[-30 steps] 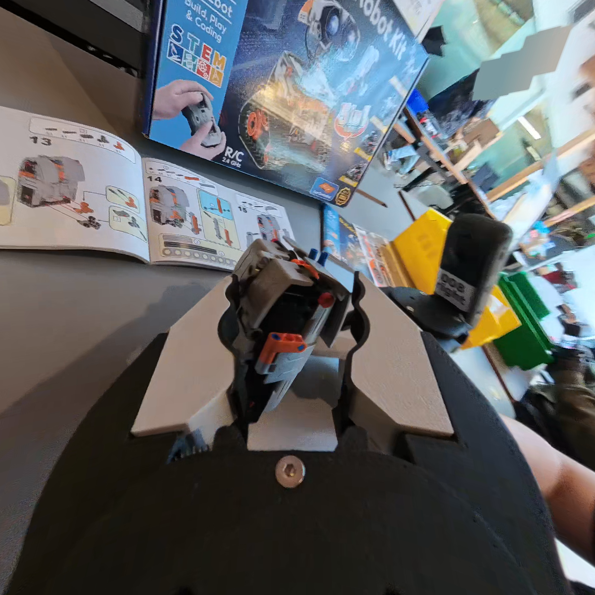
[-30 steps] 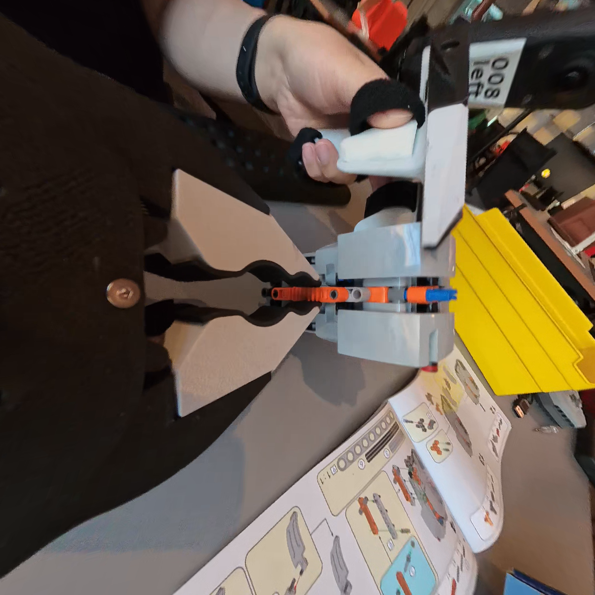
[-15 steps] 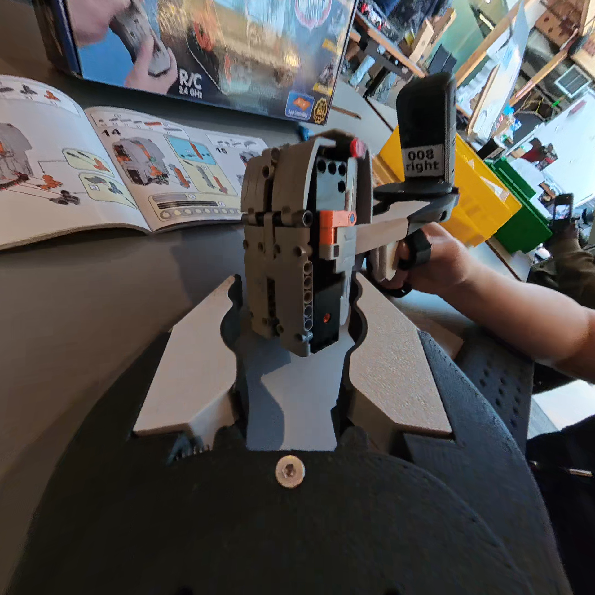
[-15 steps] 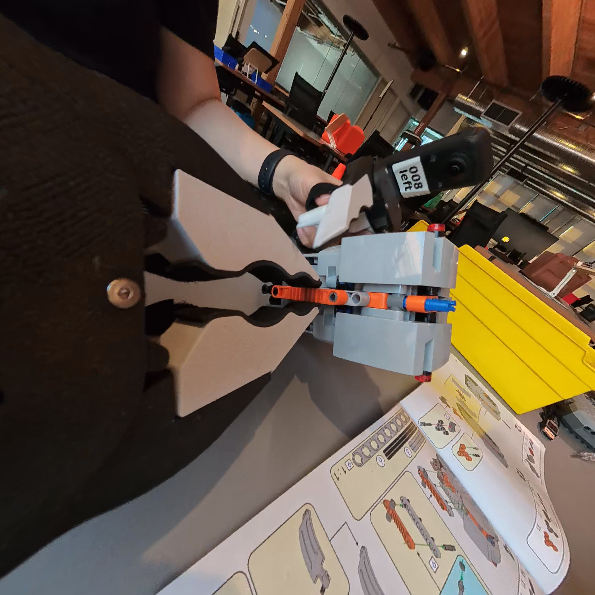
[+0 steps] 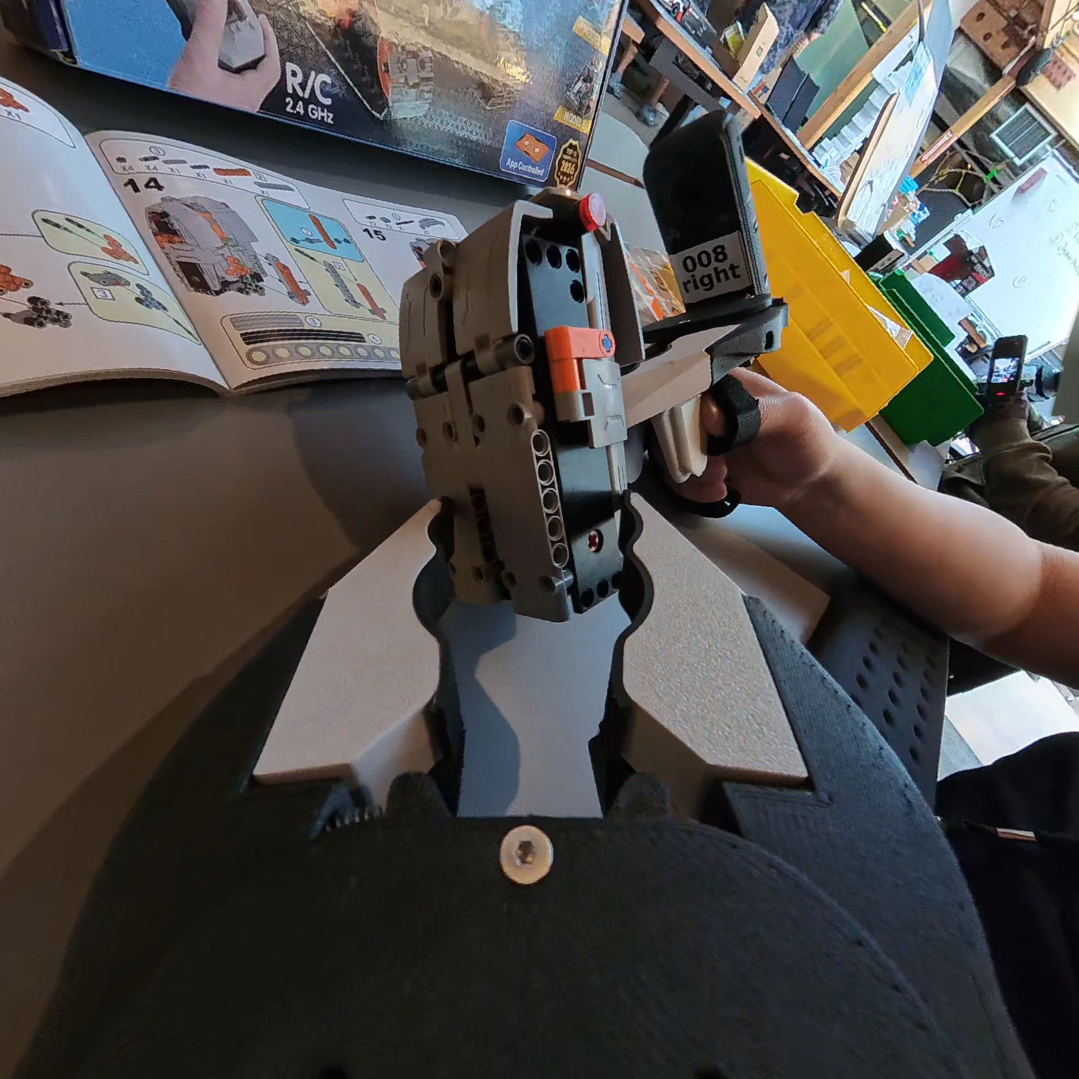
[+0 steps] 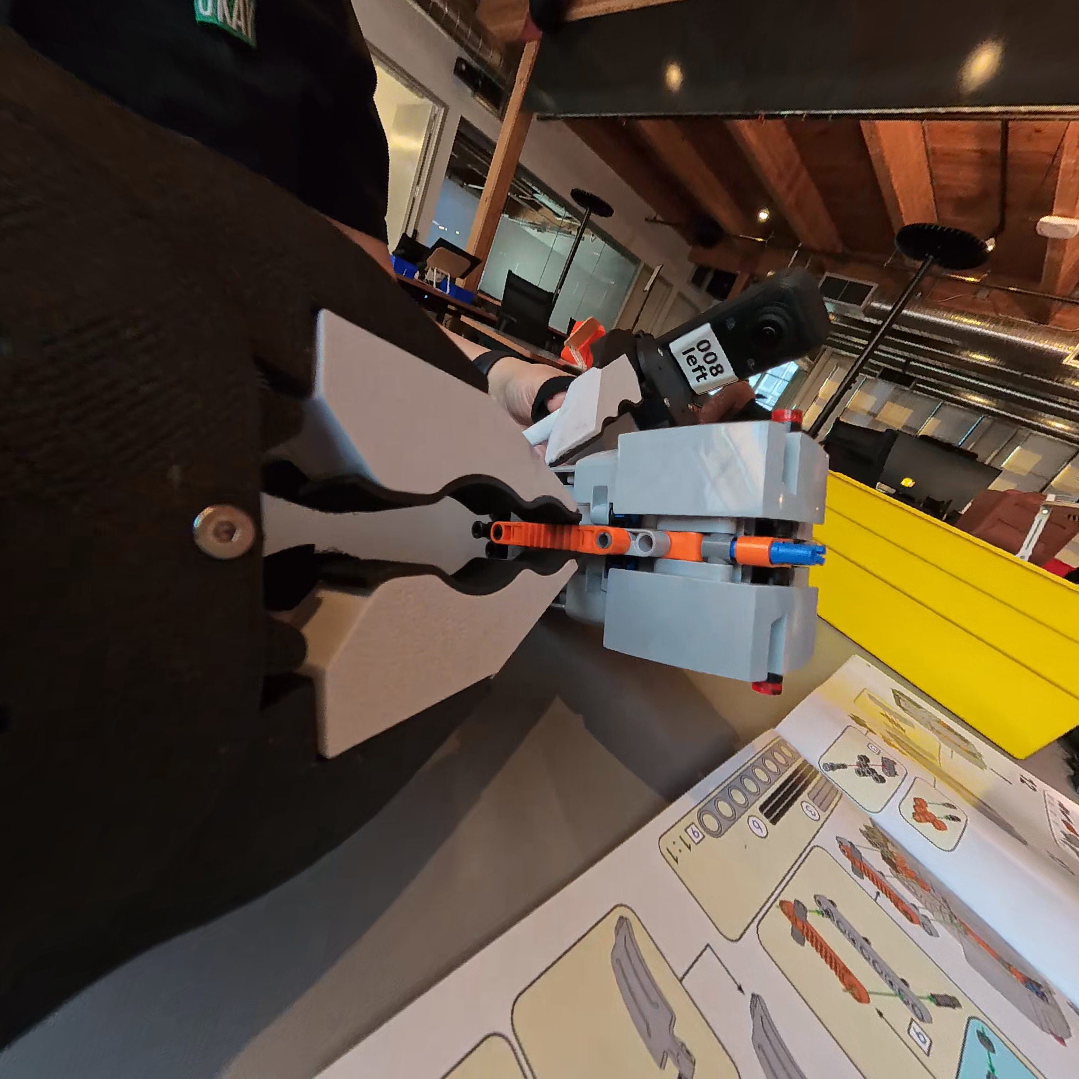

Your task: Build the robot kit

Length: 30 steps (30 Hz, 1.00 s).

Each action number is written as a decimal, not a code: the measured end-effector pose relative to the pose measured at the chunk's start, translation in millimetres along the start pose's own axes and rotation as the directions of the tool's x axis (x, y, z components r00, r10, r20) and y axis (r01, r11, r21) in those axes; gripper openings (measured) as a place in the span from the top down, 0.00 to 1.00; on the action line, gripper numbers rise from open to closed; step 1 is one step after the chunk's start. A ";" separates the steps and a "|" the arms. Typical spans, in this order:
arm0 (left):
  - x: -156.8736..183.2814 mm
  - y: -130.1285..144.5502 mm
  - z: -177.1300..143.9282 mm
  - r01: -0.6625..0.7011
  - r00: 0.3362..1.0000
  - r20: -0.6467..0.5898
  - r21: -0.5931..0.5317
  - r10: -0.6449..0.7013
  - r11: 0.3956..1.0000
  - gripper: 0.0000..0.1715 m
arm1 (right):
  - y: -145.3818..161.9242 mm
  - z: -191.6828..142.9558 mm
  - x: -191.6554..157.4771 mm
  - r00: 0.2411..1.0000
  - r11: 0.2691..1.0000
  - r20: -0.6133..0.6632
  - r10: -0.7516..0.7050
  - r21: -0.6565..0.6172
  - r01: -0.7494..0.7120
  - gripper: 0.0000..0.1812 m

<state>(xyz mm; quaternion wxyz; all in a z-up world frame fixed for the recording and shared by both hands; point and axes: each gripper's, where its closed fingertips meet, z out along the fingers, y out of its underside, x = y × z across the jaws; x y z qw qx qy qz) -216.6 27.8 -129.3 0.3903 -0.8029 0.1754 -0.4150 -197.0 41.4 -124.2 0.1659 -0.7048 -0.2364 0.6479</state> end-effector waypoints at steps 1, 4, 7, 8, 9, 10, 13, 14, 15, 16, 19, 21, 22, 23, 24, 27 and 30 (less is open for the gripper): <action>0.8 0.6 0.3 0.004 1.000 -0.006 -0.001 -0.004 1.000 0.68 | -0.5 -0.9 -0.1 1.000 1.000 0.002 0.001 0.004 -0.001 0.97; 4.5 1.9 1.2 0.035 0.998 -0.045 -0.001 -0.035 0.999 0.68 | -0.7 -3.5 -2.9 0.998 0.998 -0.017 -0.058 0.007 0.059 0.97; 11.1 2.4 4.6 0.020 0.997 -0.075 -0.010 -0.021 1.000 0.68 | -0.2 -8.8 -8.6 0.986 0.988 -0.076 -0.151 -0.005 0.151 0.97; 13.8 2.4 7.1 -0.011 0.997 -0.076 -0.015 0.010 1.000 0.68 | -0.2 -12.4 -10.0 0.979 0.985 -0.104 -0.173 -0.003 0.174 0.97; 16.2 2.5 10.4 -0.044 0.996 -0.074 -0.021 0.043 0.999 0.68 | -0.4 -16.5 -11.0 0.971 0.980 -0.134 -0.198 0.003 0.200 0.97; 17.7 2.3 14.2 -0.075 0.995 -0.070 -0.027 0.073 0.997 0.67 | -1.1 -20.7 -11.9 0.962 0.974 -0.161 -0.221 0.008 0.225 0.97; 23.3 -0.8 21.4 -0.128 0.988 -0.086 -0.040 0.125 0.991 0.59 | -5.7 -30.0 -13.1 0.920 0.948 -0.247 -0.304 0.019 0.318 0.97; 24.4 -5.0 20.7 -0.131 0.987 -0.094 -0.024 0.129 0.991 0.59 | -7.0 -31.4 -13.1 0.898 0.933 -0.276 -0.343 0.013 0.360 0.97; 25.7 -10.2 18.8 -0.127 0.986 -0.106 0.001 0.127 0.992 0.58 | -7.4 -31.7 -13.5 0.876 0.917 -0.295 -0.381 0.001 0.399 0.97; 26.5 -14.5 15.8 -0.116 0.986 -0.119 0.025 0.118 0.993 0.57 | -7.0 -31.1 -14.1 0.859 0.903 -0.304 -0.413 -0.013 0.429 0.97; 24.2 -17.6 6.3 -0.068 0.988 -0.135 0.068 0.077 0.995 0.53 | -6.2 -27.9 -17.3 0.840 0.885 -0.309 -0.445 -0.011 0.465 0.97; 23.8 -16.0 1.3 -0.030 0.989 -0.140 0.090 0.043 0.995 0.47 | -5.3 -24.7 -20.2 0.825 0.869 -0.310 -0.472 -0.004 0.495 0.97; 26.6 -16.8 -0.9 -0.010 0.988 -0.155 0.110 0.027 0.994 0.44 | -4.1 -22.3 -21.7 0.816 0.859 -0.309 -0.489 -0.008 0.511 0.97; 29.2 -18.1 -3.0 0.007 0.986 -0.167 0.129 0.015 0.992 0.41 | -2.6 -19.5 -23.4 0.807 0.851 -0.308 -0.503 -0.015 0.525 0.97; 30.4 -19.5 -4.7 0.017 0.985 -0.173 0.143 0.008 0.990 0.40 | -1.4 -16.7 -25.0 0.801 0.845 -0.308 -0.513 -0.019 0.534 0.97; 26.0 -22.8 -7.1 0.030 0.988 -0.156 0.159 -0.005 0.987 0.41 | -0.7 -8.8 -28.6 0.791 0.840 -0.329 -0.516 -0.016 0.542 0.97; 24.9 -19.9 -4.3 0.066 0.985 -0.170 0.133 -0.042 0.989 0.43 | -4.9 -3.3 -28.9 0.743 0.816 -0.397 -0.538 -0.023 0.578 0.97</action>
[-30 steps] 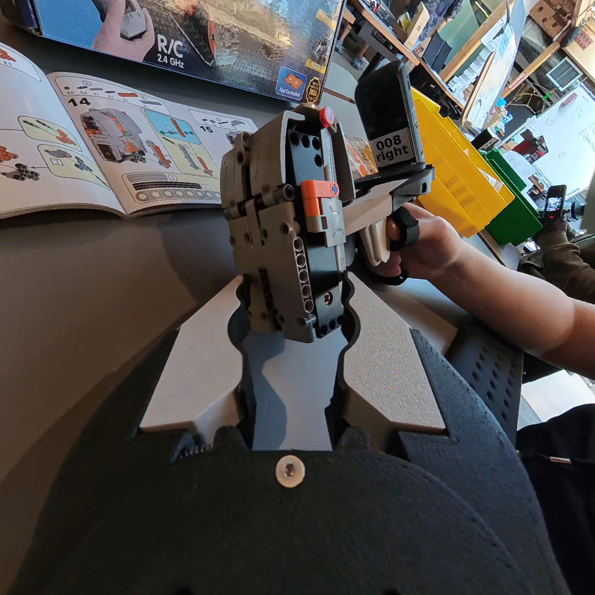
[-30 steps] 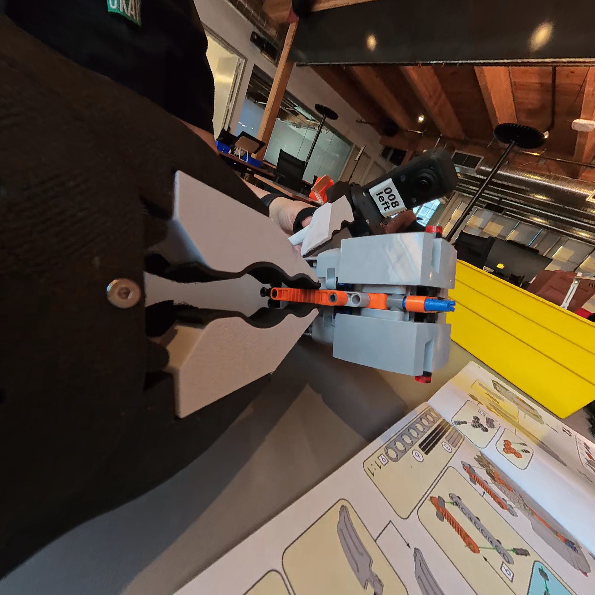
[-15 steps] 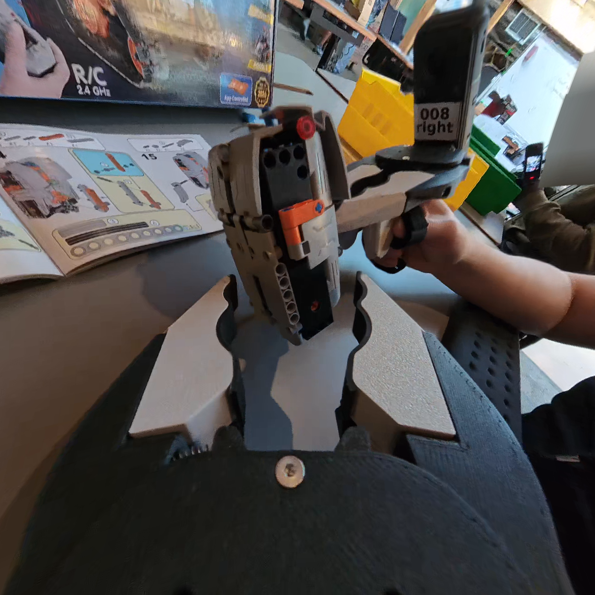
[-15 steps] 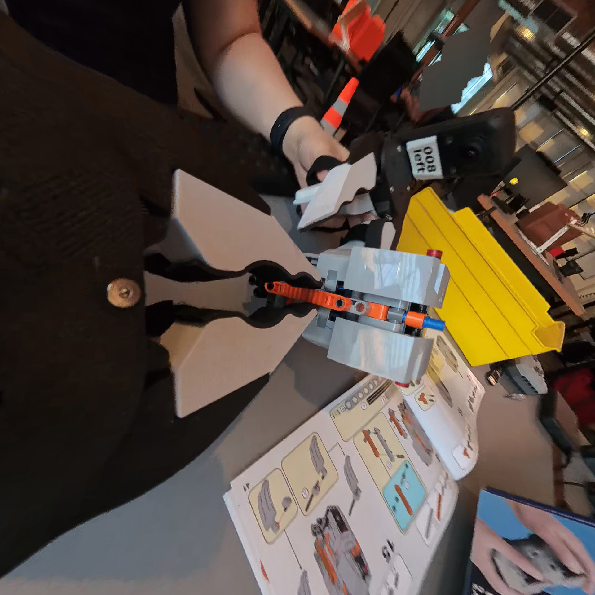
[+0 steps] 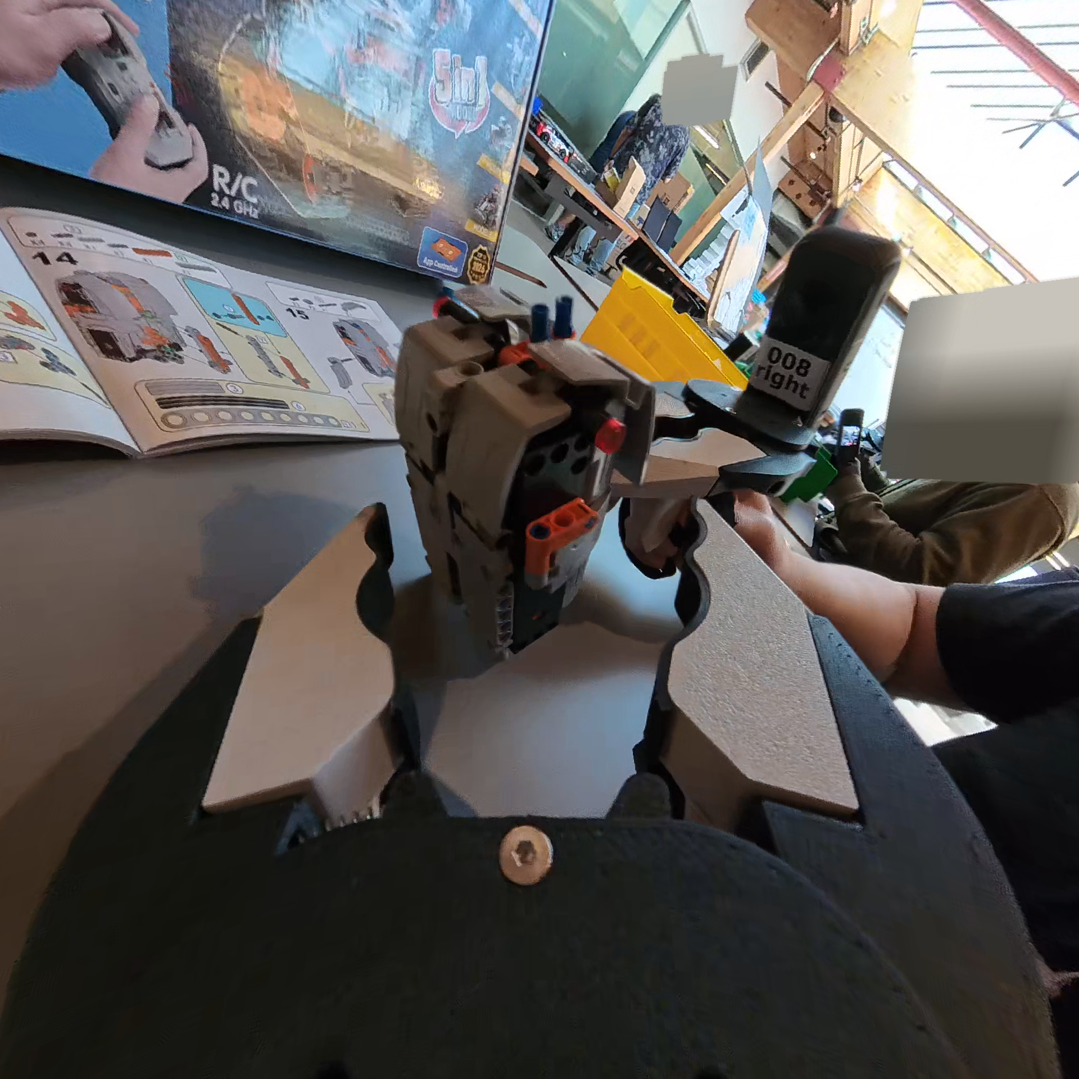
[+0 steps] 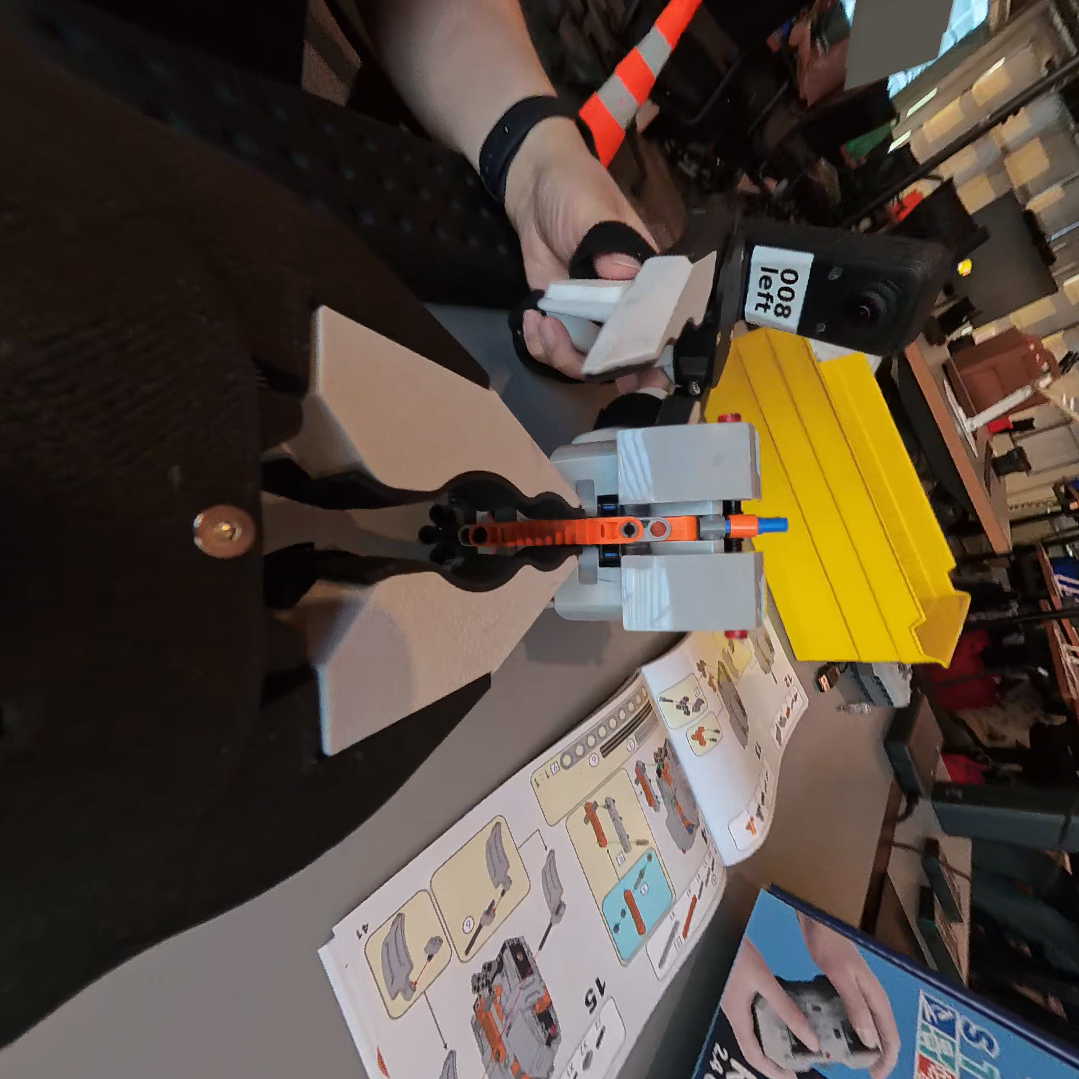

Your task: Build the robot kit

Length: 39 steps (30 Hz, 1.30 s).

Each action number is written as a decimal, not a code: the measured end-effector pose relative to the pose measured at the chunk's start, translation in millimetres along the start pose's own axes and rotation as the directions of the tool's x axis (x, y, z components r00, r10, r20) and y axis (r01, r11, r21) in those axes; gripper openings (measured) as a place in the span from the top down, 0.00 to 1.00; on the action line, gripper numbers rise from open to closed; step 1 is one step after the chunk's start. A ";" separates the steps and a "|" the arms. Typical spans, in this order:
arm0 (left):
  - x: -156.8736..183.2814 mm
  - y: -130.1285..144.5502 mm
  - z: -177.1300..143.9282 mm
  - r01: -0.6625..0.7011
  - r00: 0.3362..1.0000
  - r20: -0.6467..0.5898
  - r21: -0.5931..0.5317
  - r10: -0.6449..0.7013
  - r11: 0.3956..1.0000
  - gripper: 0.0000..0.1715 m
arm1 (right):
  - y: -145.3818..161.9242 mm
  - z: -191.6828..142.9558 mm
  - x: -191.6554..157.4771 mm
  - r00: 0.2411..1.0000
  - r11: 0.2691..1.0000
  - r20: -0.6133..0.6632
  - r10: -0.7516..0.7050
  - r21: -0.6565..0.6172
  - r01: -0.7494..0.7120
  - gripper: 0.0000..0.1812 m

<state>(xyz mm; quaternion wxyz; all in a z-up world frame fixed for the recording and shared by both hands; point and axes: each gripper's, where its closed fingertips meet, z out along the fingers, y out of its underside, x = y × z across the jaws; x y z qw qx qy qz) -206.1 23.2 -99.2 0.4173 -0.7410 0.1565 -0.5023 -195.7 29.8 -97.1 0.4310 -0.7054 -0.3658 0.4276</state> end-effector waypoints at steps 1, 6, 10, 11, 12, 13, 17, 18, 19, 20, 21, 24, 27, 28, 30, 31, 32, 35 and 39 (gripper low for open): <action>-0.1 2.5 1.3 0.016 1.000 -0.006 -0.016 -0.016 1.000 0.43 | -1.2 2.2 -0.5 1.000 1.000 -0.025 -0.013 0.001 0.013 0.97; -4.8 0.0 -1.0 0.090 0.996 -0.016 -0.017 -0.090 0.996 0.46 | 2.7 17.6 -15.7 0.994 0.996 -0.072 -0.086 -0.030 0.084 0.96; -12.7 2.5 -6.3 0.133 0.991 0.004 -0.040 -0.133 0.990 0.55 | 2.1 22.9 -19.4 0.987 0.991 -0.091 -0.133 -0.022 0.132 0.97; -13.2 2.5 -7.0 0.140 0.990 0.004 -0.043 -0.140 0.989 0.55 | 2.5 23.2 -19.6 0.988 0.991 -0.081 -0.130 -0.017 0.129 0.97; -13.6 2.3 -7.6 0.145 0.989 0.004 -0.046 -0.145 0.988 0.56 | 3.7 23.2 -20.0 0.990 0.992 -0.067 -0.126 -0.014 0.125 0.96; -13.8 1.5 -8.5 0.145 0.989 0.003 -0.046 -0.145 0.988 0.56 | 5.3 23.0 -20.6 0.991 0.993 -0.050 -0.120 -0.013 0.120 0.96; -16.8 -2.6 -13.3 0.140 0.990 0.012 -0.032 -0.139 0.990 0.57 | 5.4 14.6 -19.6 0.995 0.995 -0.007 -0.102 0.006 0.102 0.88; -17.7 -3.6 -14.7 0.137 0.990 0.017 -0.028 -0.137 0.990 0.57 | 4.5 10.5 -16.7 0.994 0.994 -0.012 -0.108 0.007 0.108 0.88; -18.8 -4.5 -16.0 0.135 0.991 0.022 -0.023 -0.135 0.991 0.57 | 3.6 6.0 -12.6 0.992 0.992 -0.022 -0.126 0.004 0.126 0.87; -19.7 -5.5 -17.3 0.134 0.991 0.025 -0.018 -0.134 0.991 0.58 | 3.6 0.9 -5.6 0.988 0.989 -0.045 -0.151 -0.010 0.150 0.87; -20.5 -6.7 -18.3 0.134 0.991 0.027 -0.012 -0.134 0.991 0.58 | 3.5 -5.1 4.3 0.980 0.983 -0.084 -0.183 -0.029 0.181 0.86; -23.4 -11.0 -21.2 0.146 0.989 0.027 0.010 -0.146 0.989 0.58 | -2.7 -27.5 37.8 0.934 0.957 -0.208 -0.290 -0.080 0.279 0.86; -25.9 -12.9 -22.8 0.161 0.987 0.026 0.022 -0.161 0.987 0.59 | 10.4 -41.8 43.7 0.931 0.932 -0.116 -0.345 -0.161 0.325 0.85; -26.1 -12.9 -22.9 0.161 0.986 0.026 0.022 -0.162 0.987 0.59 | 20.3 -47.5 51.1 0.935 0.928 -0.117 -0.335 -0.209 0.307 0.84; -26.6 -13.7 -22.5 0.163 0.986 0.023 0.023 -0.163 0.986 0.59 | 35.2 -56.8 60.3 0.942 0.924 -0.107 -0.318 -0.256 0.283 0.84; -26.9 -14.8 -21.7 0.167 0.986 0.017 0.021 -0.167 0.986 0.59 | 37.9 -60.7 66.6 0.942 0.923 -0.122 -0.314 -0.271 0.272 0.84; -27.4 -16.5 -20.3 0.175 0.985 0.009 0.015 -0.175 0.984 0.59 | 35.4 -63.4 71.7 0.938 0.925 -0.140 -0.317 -0.264 0.273 0.84; -30.6 -22.4 -13.9 0.175 0.985 -0.001 -0.048 -0.175 0.983 0.59 | 22.8 -66.6 75.8 0.945 0.947 -0.152 -0.290 -0.190 0.260 0.84; -42.3 -33.3 -6.7 0.145 0.989 0.023 -0.131 -0.143 0.981 0.59 | 23.6 -64.2 77.5 0.960 0.961 -0.132 -0.246 -0.160 0.225 0.85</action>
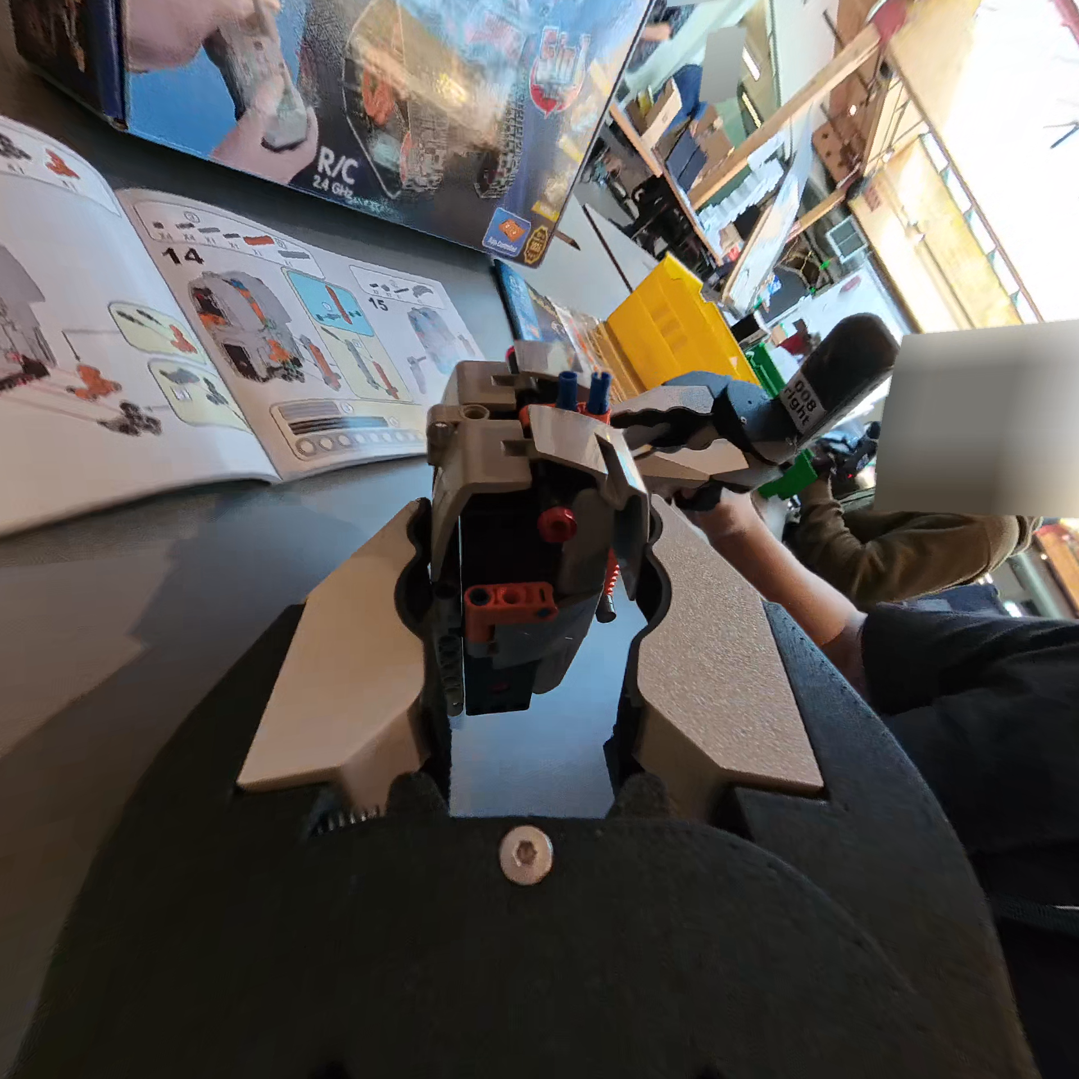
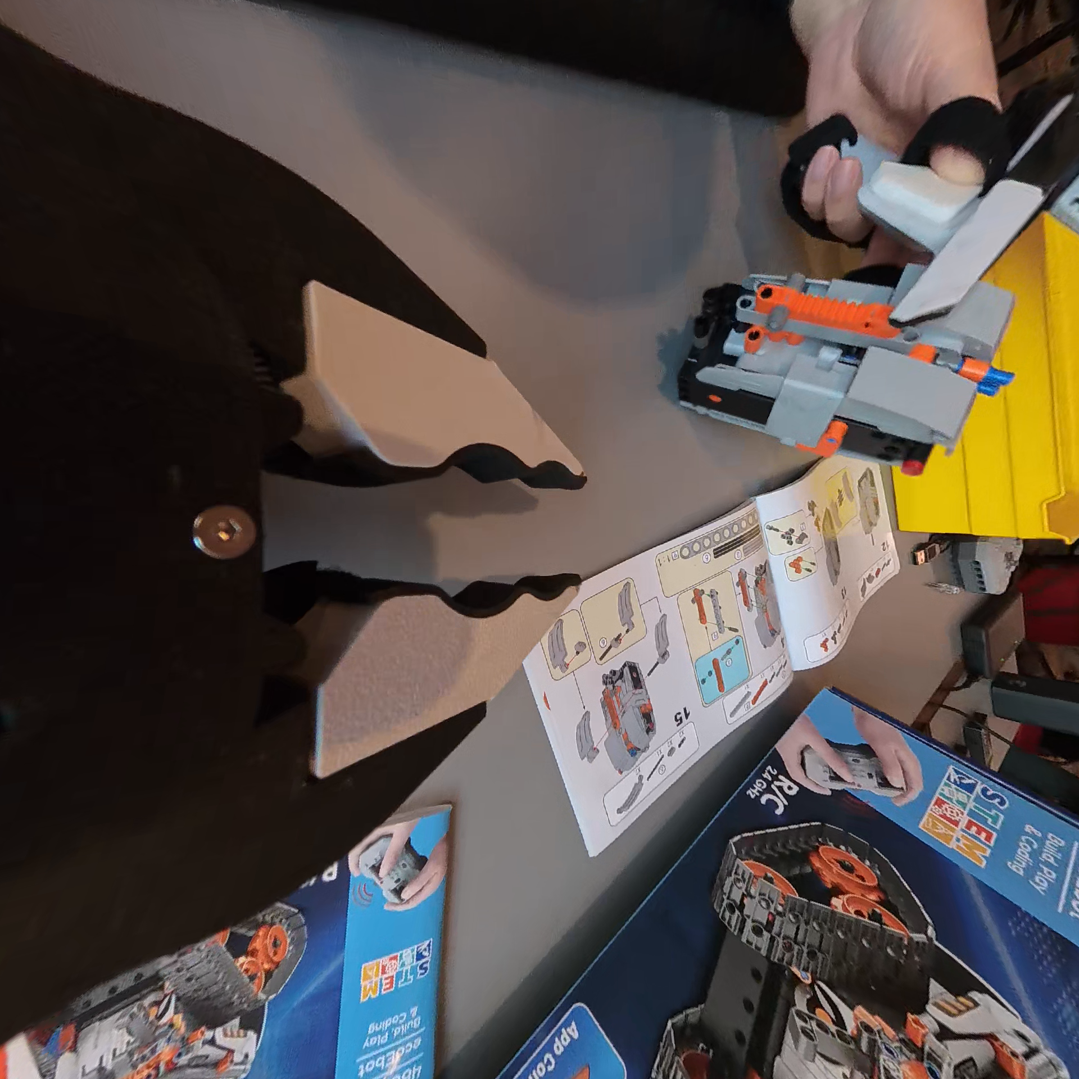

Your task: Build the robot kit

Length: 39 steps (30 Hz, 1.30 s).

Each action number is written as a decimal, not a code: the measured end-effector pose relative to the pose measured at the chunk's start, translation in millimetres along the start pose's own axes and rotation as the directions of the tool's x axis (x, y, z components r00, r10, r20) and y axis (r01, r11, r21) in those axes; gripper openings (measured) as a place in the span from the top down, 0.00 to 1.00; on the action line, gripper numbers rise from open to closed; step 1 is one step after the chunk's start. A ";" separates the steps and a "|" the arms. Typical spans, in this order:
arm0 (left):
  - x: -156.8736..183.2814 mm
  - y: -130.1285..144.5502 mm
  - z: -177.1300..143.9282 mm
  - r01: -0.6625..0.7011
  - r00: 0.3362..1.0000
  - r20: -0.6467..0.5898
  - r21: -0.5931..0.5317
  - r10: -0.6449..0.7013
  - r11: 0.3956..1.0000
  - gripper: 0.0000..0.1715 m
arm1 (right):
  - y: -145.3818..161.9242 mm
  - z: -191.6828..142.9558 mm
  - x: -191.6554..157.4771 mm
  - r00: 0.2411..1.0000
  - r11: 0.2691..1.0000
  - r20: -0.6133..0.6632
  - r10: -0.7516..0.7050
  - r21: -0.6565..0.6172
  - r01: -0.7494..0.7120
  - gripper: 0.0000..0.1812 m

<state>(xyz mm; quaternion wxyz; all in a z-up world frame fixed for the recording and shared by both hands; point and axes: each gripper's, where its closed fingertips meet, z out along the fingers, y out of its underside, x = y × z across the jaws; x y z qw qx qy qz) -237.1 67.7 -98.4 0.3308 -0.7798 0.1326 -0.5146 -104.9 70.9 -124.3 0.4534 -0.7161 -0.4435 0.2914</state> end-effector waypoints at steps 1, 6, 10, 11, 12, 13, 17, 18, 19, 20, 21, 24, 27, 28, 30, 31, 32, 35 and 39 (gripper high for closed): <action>-3.4 -3.5 -0.9 -0.012 1.000 0.010 -0.006 0.012 1.000 0.59 | 1.5 1.5 0.1 1.000 1.000 0.003 -0.001 -0.005 0.001 0.85; -12.2 -9.0 -15.6 -0.041 0.999 -0.003 0.060 0.041 0.997 0.59 | 4.5 8.9 -4.8 1.000 1.000 0.030 -0.007 -0.016 0.007 0.85; -15.4 -9.3 -22.9 -0.001 0.999 -0.034 0.125 0.005 0.992 0.59 | 8.7 14.7 -7.9 0.999 0.999 0.044 -0.006 -0.039 0.008 0.86; -15.4 -9.6 -22.8 -0.001 0.999 -0.036 0.128 0.006 0.992 0.60 | 10.0 15.4 -6.8 0.999 0.999 0.037 -0.008 -0.046 0.010 0.86; -15.2 -9.9 -22.0 -0.005 0.999 -0.037 0.126 0.009 0.992 0.60 | 11.1 15.7 -5.7 0.999 0.999 0.030 -0.010 -0.052 0.011 0.86; -14.7 -10.0 -20.9 -0.010 0.999 -0.037 0.121 0.015 0.993 0.60 | 12.1 15.9 -4.2 1.000 0.998 0.022 -0.009 -0.057 0.011 0.87; -12.0 -8.8 -17.7 -0.038 0.999 -0.032 0.112 0.042 0.993 0.60 | 14.9 14.4 3.3 1.000 0.997 -0.011 0.011 -0.073 -0.012 0.87; -11.4 -8.2 -17.4 -0.040 0.998 -0.034 0.111 0.044 0.993 0.59 | 15.2 14.0 5.4 1.000 0.997 -0.021 0.019 -0.074 -0.021 0.88; -10.8 -7.7 -17.2 -0.041 0.998 -0.036 0.109 0.045 0.993 0.59 | 15.2 13.7 7.0 0.999 0.997 -0.026 0.027 -0.073 -0.029 0.88; -10.2 -7.2 -17.1 -0.042 0.998 -0.038 0.107 0.047 0.993 0.59 | 15.4 13.7 8.0 0.999 0.997 -0.028 0.036 -0.071 -0.038 0.88; -10.0 -7.0 -16.9 -0.045 0.998 -0.038 0.106 0.049 0.993 0.59 | 16.2 13.9 8.9 0.999 0.996 -0.027 0.047 -0.072 -0.049 0.88; -9.5 -7.0 -16.5 -0.050 0.998 -0.040 0.104 0.055 0.993 0.59 | 18.7 15.0 10.6 0.997 0.994 -0.025 0.076 -0.083 -0.078 0.88; -9.1 -7.2 -15.7 -0.054 0.997 -0.042 0.101 0.058 0.993 0.59 | 18.0 14.9 11.1 0.996 0.993 -0.023 0.082 -0.078 -0.083 0.89; -9.2 -7.3 -15.5 -0.053 0.997 -0.043 0.101 0.057 0.993 0.59 | 17.8 14.9 11.1 0.996 0.994 -0.022 0.082 -0.076 -0.083 0.89; -9.4 -7.4 -15.6 -0.050 0.997 -0.045 0.102 0.055 0.994 0.59 | 17.9 14.9 11.1 0.996 0.993 -0.022 0.082 -0.077 -0.084 0.89; -9.5 -7.5 -15.7 -0.048 0.998 -0.046 0.103 0.053 0.994 0.59 | 18.2 15.1 11.0 0.996 0.993 -0.021 0.082 -0.079 -0.083 0.89; -9.4 -7.6 -15.7 -0.048 0.998 -0.047 0.103 0.053 0.994 0.59 | 18.4 15.3 10.7 0.996 0.993 -0.020 0.081 -0.081 -0.082 0.89; -8.7 -7.7 -15.5 -0.049 0.997 -0.050 0.105 0.054 0.993 0.59 | 19.1 15.7 10.2 0.997 0.993 -0.020 0.076 -0.087 -0.077 0.89; -4.4 -8.6 -15.1 -0.038 0.995 -0.082 0.111 0.047 0.993 0.59 | 19.6 16.1 9.9 0.997 0.993 -0.019 0.073 -0.090 -0.074 0.89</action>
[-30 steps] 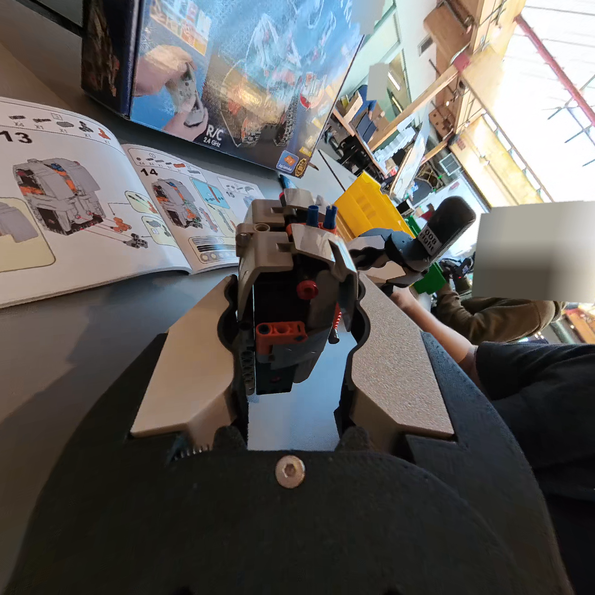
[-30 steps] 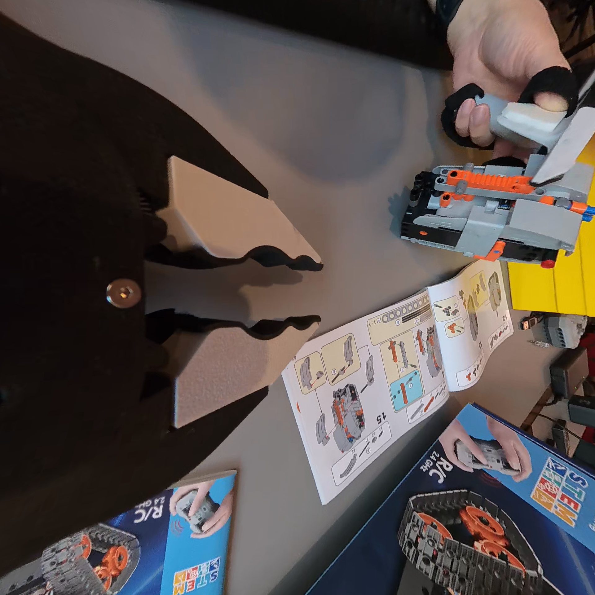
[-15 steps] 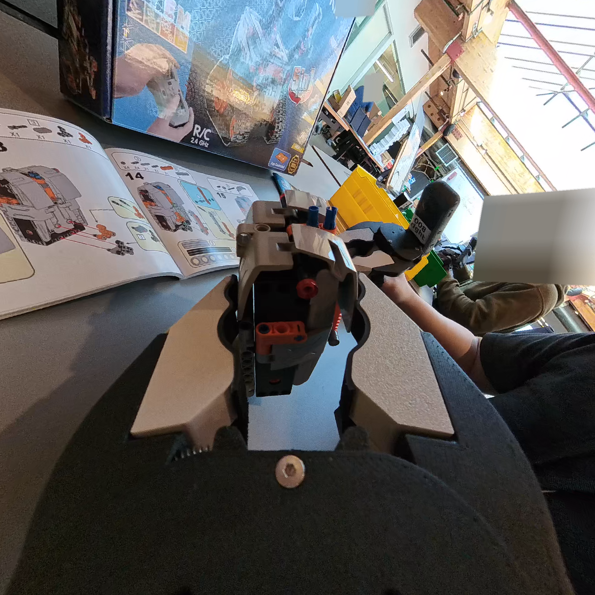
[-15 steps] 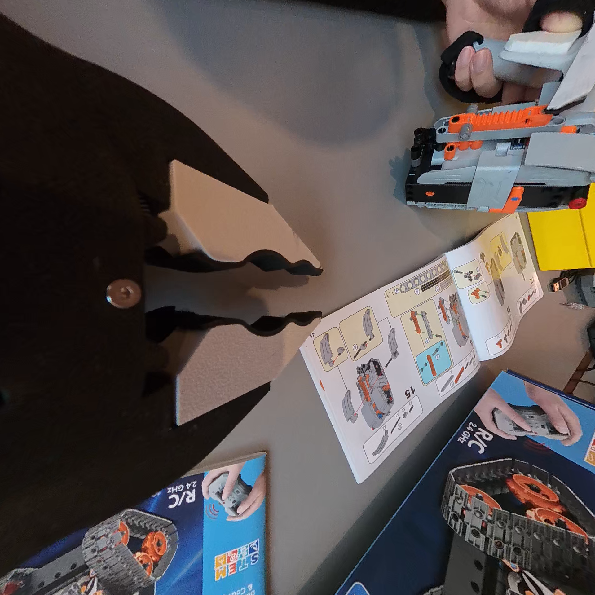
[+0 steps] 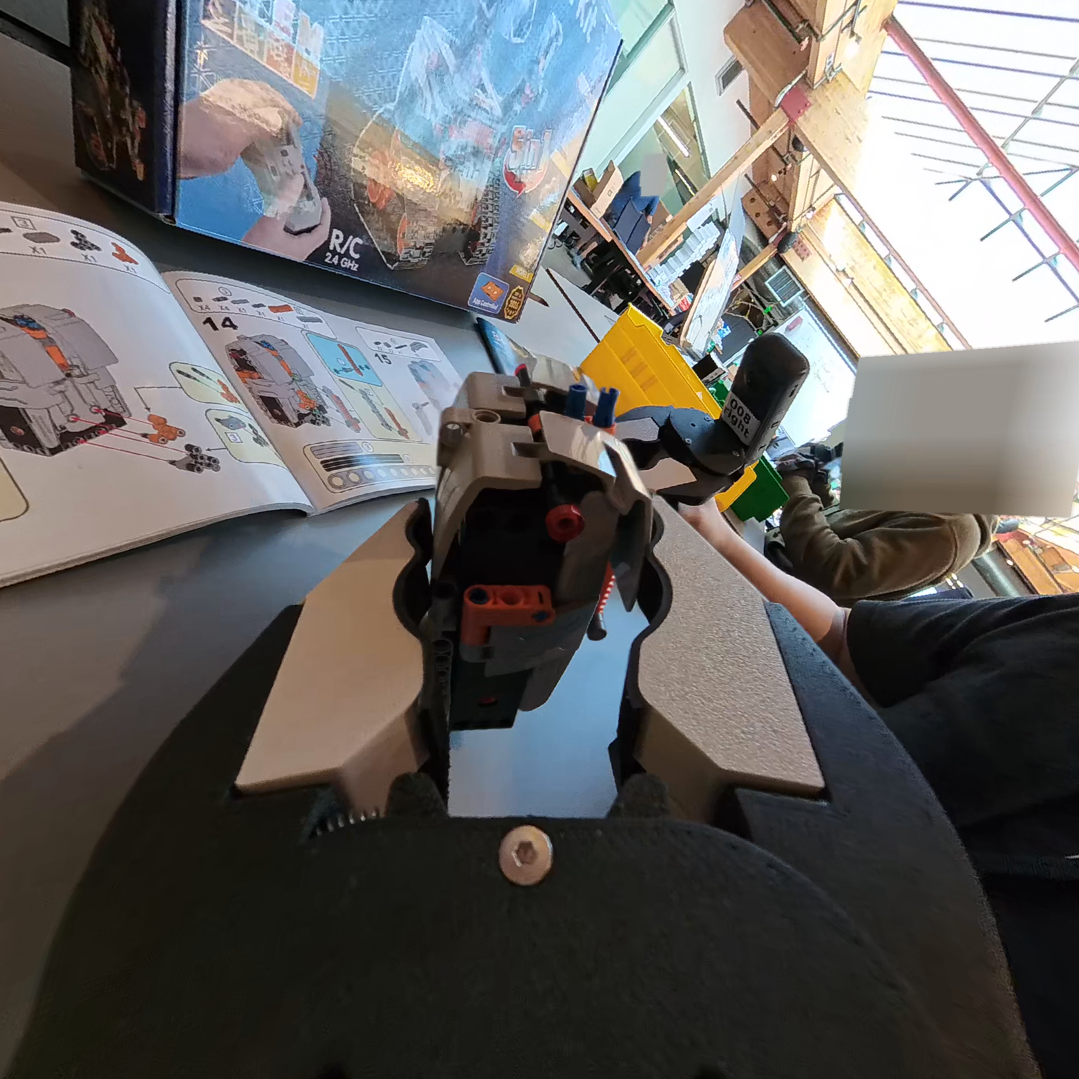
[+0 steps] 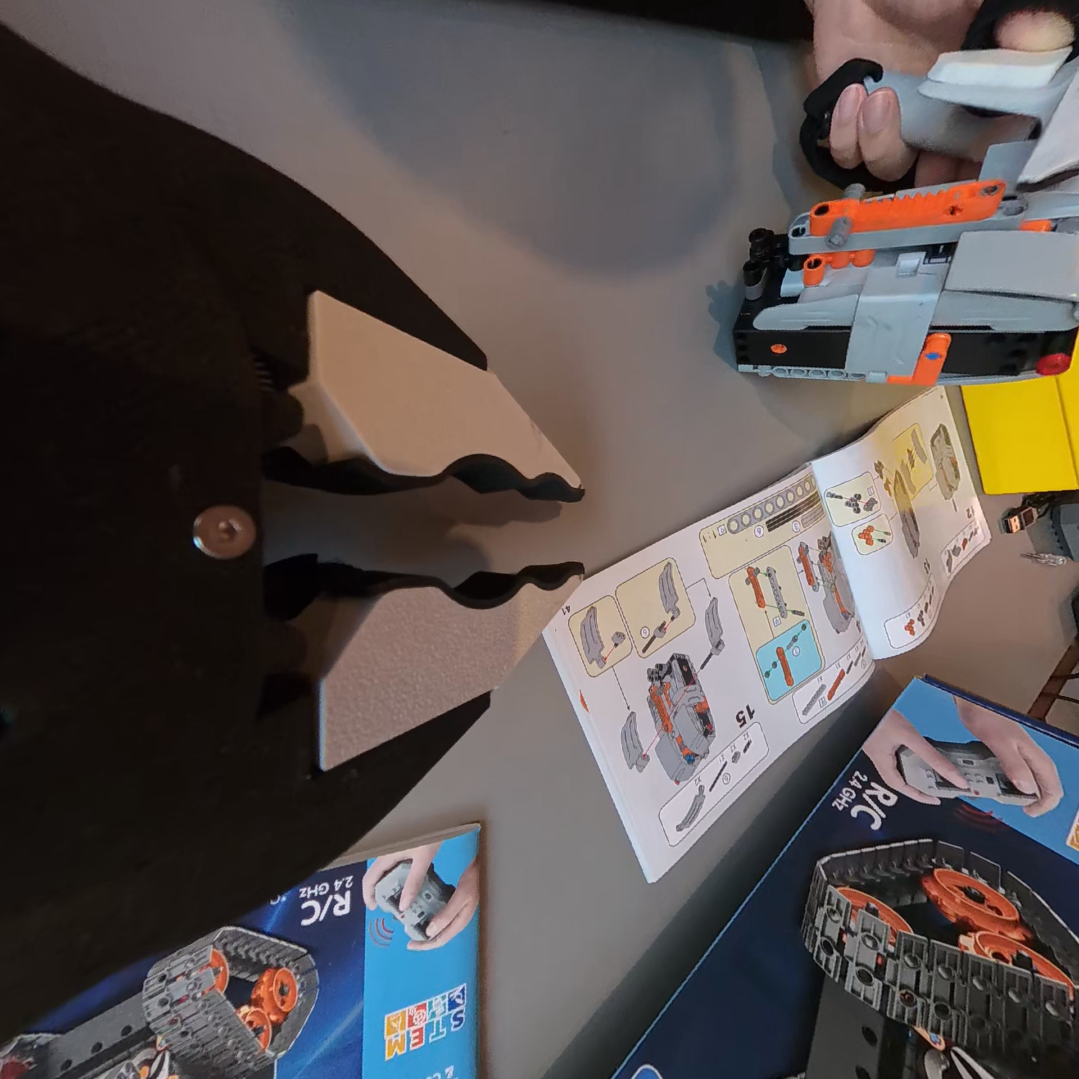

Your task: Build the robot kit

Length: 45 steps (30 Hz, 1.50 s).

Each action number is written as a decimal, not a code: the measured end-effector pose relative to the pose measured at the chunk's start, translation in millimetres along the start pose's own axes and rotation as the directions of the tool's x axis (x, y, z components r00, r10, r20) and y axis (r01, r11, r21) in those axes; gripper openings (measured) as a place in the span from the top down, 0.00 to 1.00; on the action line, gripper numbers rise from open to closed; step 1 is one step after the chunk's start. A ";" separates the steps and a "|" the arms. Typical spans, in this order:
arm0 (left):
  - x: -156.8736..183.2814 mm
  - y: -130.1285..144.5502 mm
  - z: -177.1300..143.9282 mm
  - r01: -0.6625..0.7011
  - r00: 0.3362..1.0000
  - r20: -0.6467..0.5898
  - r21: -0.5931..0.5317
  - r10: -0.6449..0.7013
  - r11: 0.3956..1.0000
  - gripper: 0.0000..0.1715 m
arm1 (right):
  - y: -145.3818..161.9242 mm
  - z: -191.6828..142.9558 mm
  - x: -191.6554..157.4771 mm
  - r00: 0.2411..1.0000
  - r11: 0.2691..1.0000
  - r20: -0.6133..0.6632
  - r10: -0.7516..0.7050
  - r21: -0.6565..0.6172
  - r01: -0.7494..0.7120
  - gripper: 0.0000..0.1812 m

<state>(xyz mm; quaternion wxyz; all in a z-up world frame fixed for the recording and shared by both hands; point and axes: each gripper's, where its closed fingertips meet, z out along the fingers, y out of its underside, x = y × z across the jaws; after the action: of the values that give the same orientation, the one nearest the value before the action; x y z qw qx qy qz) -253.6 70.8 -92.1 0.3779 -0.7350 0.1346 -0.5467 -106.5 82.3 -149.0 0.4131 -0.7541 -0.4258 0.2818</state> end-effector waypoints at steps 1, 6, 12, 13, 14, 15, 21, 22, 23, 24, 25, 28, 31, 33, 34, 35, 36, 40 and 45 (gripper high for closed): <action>0.9 -0.1 0.1 0.002 1.000 -0.007 0.000 -0.002 1.000 0.59 | -0.1 -0.1 0.0 1.000 1.000 0.000 0.000 0.000 0.000 0.89; 3.3 -0.4 0.7 0.004 1.000 -0.023 0.002 -0.004 1.000 0.59 | 0.0 -0.2 -0.2 1.000 1.000 0.002 0.000 0.000 0.000 0.89; 5.4 -3.4 -0.6 0.059 0.996 -0.065 0.022 -0.057 0.998 0.58 | 0.1 -0.4 0.0 1.000 1.000 0.002 0.001 0.000 -0.001 0.89; 4.9 -4.0 -1.2 0.066 0.996 -0.067 0.026 -0.064 0.997 0.58 | 0.1 -0.4 -0.1 1.000 1.000 0.002 0.000 0.000 0.000 0.89; 4.9 -4.7 -1.9 0.075 0.995 -0.072 0.030 -0.072 0.997 0.58 | 0.2 -0.4 -0.2 1.000 1.000 0.002 -0.001 -0.001 0.001 0.89; 5.3 -5.7 -2.7 0.083 0.994 -0.081 0.035 -0.080 0.996 0.58 | 0.2 -0.3 -0.3 1.000 1.000 0.002 -0.003 -0.001 0.003 0.89; 10.0 -17.4 -11.6 0.138 0.980 -0.158 0.100 -0.122 0.985 0.62 | 0.5 0.0 -0.4 1.000 1.000 0.002 -0.003 -0.003 0.003 0.89; 9.4 -17.7 -12.1 0.141 0.980 -0.157 0.102 -0.124 0.985 0.62 | 0.5 0.0 -0.5 1.000 1.000 0.002 -0.003 -0.004 0.003 0.89; 9.4 -17.7 -12.1 0.141 0.980 -0.156 0.101 -0.124 0.985 0.62 | 0.7 0.1 -0.5 1.000 1.000 0.003 -0.003 -0.005 0.003 0.89; 9.4 -17.7 -12.0 0.142 0.980 -0.156 0.100 -0.125 0.985 0.62 | 0.8 0.2 -0.5 1.000 1.000 0.003 -0.003 -0.005 0.003 0.89; 9.1 -17.7 -12.0 0.143 0.980 -0.154 0.101 -0.126 0.985 0.62 | 0.8 0.2 -0.6 1.000 1.000 0.003 -0.004 -0.005 0.004 0.89; 7.6 -18.6 -12.9 0.154 0.979 -0.150 0.107 -0.137 0.982 0.62 | 0.9 0.3 -0.6 1.000 1.000 0.003 -0.004 -0.006 0.004 0.89; 5.7 -20.0 -14.5 0.168 0.978 -0.145 0.121 -0.150 0.978 0.62 | 0.8 0.2 -0.6 1.000 1.000 0.002 -0.005 -0.005 0.005 0.89; 4.0 -21.2 -15.5 0.180 0.977 -0.143 0.131 -0.161 0.975 0.62 | 1.1 0.2 -0.7 1.000 1.000 0.002 -0.006 -0.007 0.006 0.89; 3.3 -21.8 -16.0 0.187 0.975 -0.144 0.135 -0.168 0.973 0.62 | 1.2 0.4 -0.7 1.000 1.000 0.001 -0.006 -0.008 0.006 0.89; 2.7 -22.2 -16.4 0.196 0.974 -0.147 0.139 -0.175 0.971 0.62 | 1.5 0.6 -0.8 1.000 1.000 0.001 -0.006 -0.010 0.006 0.89; 2.2 -22.7 -16.8 0.204 0.972 -0.150 0.142 -0.183 0.969 0.62 | 1.8 0.8 -0.8 1.000 1.000 0.002 -0.006 -0.012 0.006 0.89; 0.4 -24.2 -17.8 0.230 0.965 -0.161 0.149 -0.206 0.962 0.62 | 2.6 1.5 -0.7 1.000 1.000 0.003 -0.005 -0.018 0.005 0.89; -0.8 -24.9 -18.3 0.240 0.963 -0.162 0.154 -0.215 0.958 0.62 | 3.3 2.0 -1.2 1.000 1.000 0.004 -0.008 -0.024 0.008 0.89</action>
<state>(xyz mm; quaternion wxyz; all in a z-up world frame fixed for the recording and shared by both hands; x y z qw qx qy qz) -275.9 80.7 -73.1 0.3638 -0.6690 0.0278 -0.6475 -107.3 81.0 -152.8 0.4045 -0.7567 -0.4328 0.2764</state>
